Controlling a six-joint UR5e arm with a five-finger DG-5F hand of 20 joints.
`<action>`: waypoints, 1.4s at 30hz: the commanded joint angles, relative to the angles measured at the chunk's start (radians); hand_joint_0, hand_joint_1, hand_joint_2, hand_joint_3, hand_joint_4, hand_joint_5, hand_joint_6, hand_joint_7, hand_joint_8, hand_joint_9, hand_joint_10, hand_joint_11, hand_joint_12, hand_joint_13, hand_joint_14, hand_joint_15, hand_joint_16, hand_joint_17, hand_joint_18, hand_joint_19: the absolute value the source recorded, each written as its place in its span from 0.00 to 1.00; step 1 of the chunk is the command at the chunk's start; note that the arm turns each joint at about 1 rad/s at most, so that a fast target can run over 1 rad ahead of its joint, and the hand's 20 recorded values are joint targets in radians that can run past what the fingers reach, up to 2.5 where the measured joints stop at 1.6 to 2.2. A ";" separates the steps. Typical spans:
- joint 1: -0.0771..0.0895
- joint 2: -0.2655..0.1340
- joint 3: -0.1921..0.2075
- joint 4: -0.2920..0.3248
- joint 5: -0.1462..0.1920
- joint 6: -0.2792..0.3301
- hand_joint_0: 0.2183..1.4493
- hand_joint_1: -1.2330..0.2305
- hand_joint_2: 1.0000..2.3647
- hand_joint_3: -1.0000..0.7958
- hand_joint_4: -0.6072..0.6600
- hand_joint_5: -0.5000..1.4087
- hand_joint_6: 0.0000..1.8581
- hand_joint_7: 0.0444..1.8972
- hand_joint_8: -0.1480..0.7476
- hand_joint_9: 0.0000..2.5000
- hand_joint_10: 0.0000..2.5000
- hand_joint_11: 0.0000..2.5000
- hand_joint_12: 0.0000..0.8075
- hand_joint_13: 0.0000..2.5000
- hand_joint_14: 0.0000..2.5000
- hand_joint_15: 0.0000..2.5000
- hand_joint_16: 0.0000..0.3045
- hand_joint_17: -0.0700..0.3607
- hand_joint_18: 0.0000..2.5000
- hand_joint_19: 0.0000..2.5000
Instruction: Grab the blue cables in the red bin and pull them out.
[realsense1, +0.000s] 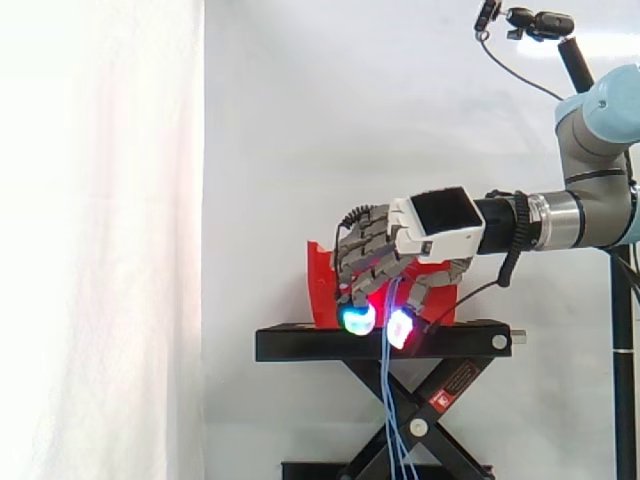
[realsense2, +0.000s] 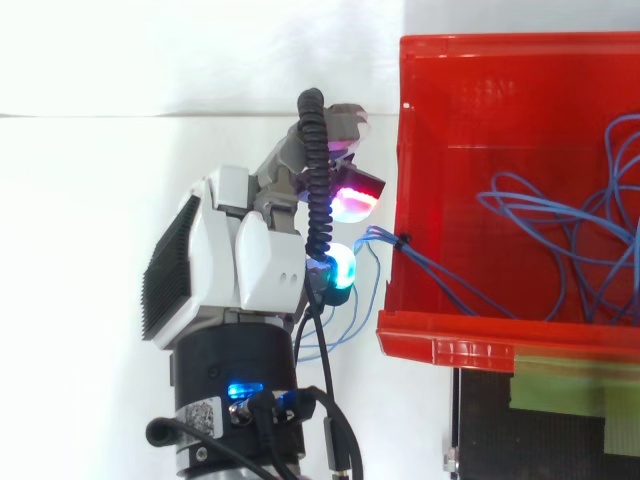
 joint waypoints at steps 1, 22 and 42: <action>0.000 0.000 0.000 -0.002 0.000 0.000 0.49 0.23 0.00 0.00 0.55 0.74 0.00 0.42 0.45 0.30 0.01 0.24 0.44 0.25 0.01 0.22 0.15 0.41 0.23 0.29; -0.002 0.000 0.000 -0.017 0.000 -0.009 0.49 0.23 0.00 0.00 0.55 0.74 0.00 0.41 0.45 0.30 0.01 0.24 0.44 0.25 0.01 0.22 0.15 0.41 0.23 0.29; -0.002 0.000 0.000 -0.014 0.000 -0.011 0.49 0.23 0.00 0.00 0.55 0.74 0.00 0.41 0.45 0.30 0.01 0.24 0.44 0.25 0.01 0.22 0.15 0.40 0.23 0.29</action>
